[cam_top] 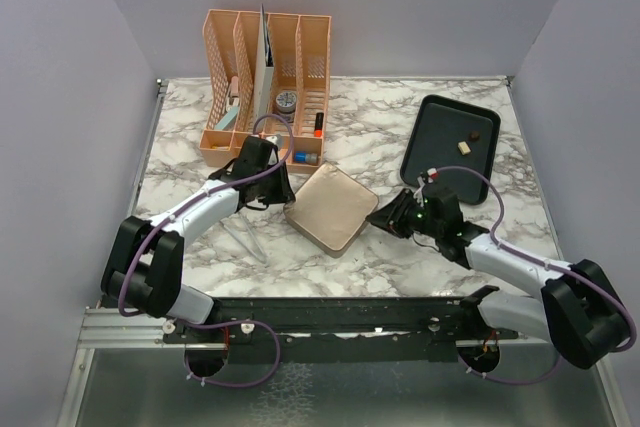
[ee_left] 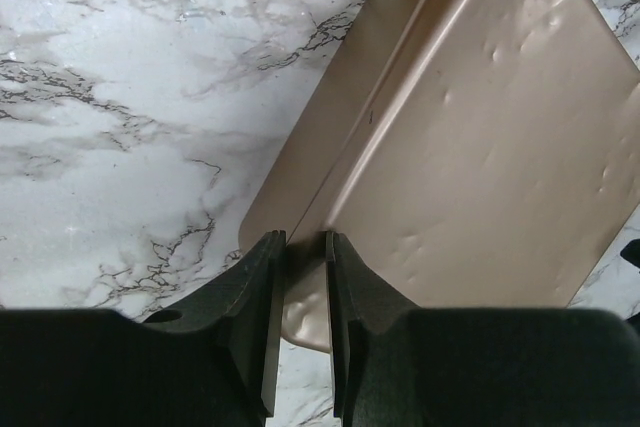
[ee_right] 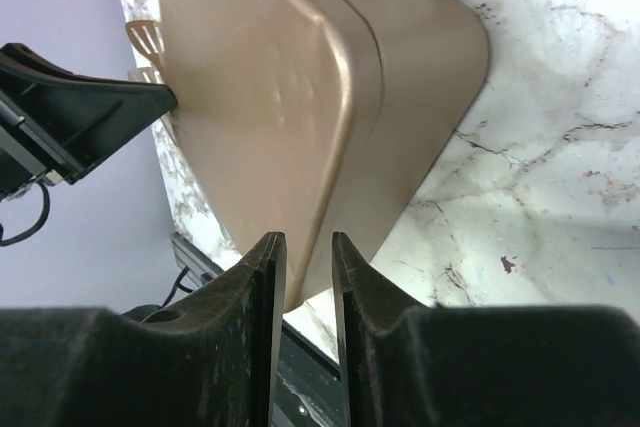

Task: Pack the chocolate
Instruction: Close the box lid on the packing box.

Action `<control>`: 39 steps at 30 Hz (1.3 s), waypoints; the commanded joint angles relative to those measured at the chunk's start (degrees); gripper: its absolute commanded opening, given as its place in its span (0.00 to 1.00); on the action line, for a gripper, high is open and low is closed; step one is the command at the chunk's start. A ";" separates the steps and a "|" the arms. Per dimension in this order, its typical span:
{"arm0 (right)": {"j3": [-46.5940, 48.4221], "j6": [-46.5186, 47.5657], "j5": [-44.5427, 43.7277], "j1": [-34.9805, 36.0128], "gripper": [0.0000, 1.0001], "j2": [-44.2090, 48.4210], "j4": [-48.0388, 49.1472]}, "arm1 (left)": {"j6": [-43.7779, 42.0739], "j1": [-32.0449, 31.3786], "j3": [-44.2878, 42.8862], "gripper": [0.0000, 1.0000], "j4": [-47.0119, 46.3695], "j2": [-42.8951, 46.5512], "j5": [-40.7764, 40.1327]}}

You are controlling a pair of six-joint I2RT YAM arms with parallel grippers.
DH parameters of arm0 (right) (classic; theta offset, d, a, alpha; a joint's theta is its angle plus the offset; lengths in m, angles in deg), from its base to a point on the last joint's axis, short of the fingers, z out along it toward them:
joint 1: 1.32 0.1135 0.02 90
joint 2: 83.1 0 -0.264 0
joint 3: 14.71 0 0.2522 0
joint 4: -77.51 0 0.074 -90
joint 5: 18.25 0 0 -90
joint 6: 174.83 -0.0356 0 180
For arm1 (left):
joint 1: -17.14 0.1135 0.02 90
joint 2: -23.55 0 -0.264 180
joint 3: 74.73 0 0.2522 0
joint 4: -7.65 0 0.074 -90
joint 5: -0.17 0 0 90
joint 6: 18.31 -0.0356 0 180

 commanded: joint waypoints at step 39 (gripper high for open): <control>40.56 20.16 -9.10 4.10 0.00 -44.37 -10.16 | -2.69 -0.44 -9.52 0.33 -0.36 -11.63 6.09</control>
